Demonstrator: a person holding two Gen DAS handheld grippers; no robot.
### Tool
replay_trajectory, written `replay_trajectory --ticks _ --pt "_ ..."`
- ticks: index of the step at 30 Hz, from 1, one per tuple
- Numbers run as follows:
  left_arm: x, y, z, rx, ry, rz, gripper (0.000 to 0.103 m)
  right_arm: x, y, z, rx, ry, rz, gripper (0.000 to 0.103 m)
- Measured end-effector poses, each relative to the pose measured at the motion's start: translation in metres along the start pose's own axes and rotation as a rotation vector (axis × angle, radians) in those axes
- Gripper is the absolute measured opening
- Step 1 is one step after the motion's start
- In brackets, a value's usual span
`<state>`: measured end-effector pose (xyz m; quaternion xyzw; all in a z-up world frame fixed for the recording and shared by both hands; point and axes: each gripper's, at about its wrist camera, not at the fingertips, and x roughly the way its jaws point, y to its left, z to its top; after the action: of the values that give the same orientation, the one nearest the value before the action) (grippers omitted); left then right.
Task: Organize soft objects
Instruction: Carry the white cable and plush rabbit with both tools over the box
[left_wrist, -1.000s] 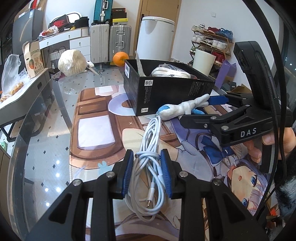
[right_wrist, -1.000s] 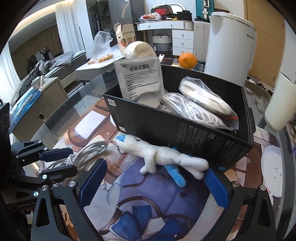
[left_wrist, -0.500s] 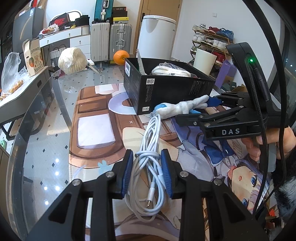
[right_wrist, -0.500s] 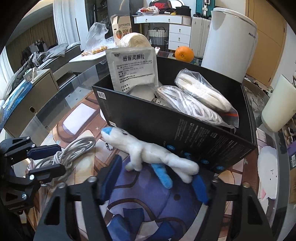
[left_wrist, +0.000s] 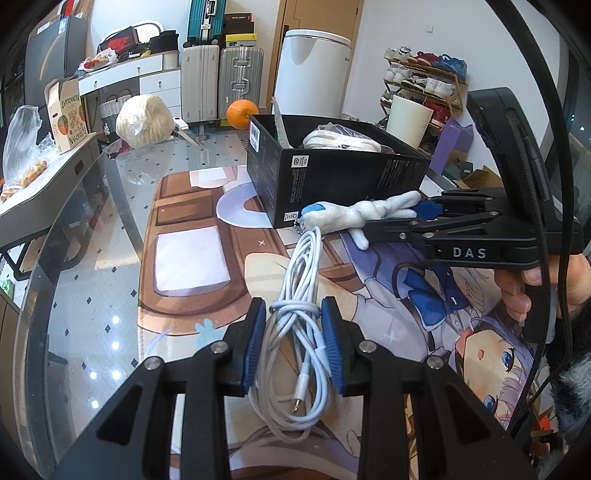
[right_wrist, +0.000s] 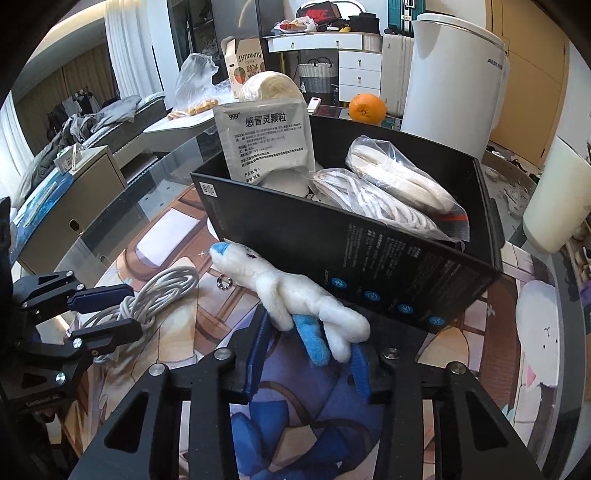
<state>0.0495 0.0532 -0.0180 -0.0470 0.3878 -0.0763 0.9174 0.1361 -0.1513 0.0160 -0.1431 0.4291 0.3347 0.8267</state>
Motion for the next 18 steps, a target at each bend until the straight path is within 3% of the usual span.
replay_trajectory --ticks 12,18 --pt "-0.004 -0.005 0.000 0.016 -0.019 0.030 0.026 -0.045 -0.016 -0.022 0.025 -0.096 0.021 0.038" --pt "-0.009 -0.010 0.002 0.019 -0.042 0.020 0.013 -0.062 -0.023 -0.029 0.023 -0.132 0.022 0.038"
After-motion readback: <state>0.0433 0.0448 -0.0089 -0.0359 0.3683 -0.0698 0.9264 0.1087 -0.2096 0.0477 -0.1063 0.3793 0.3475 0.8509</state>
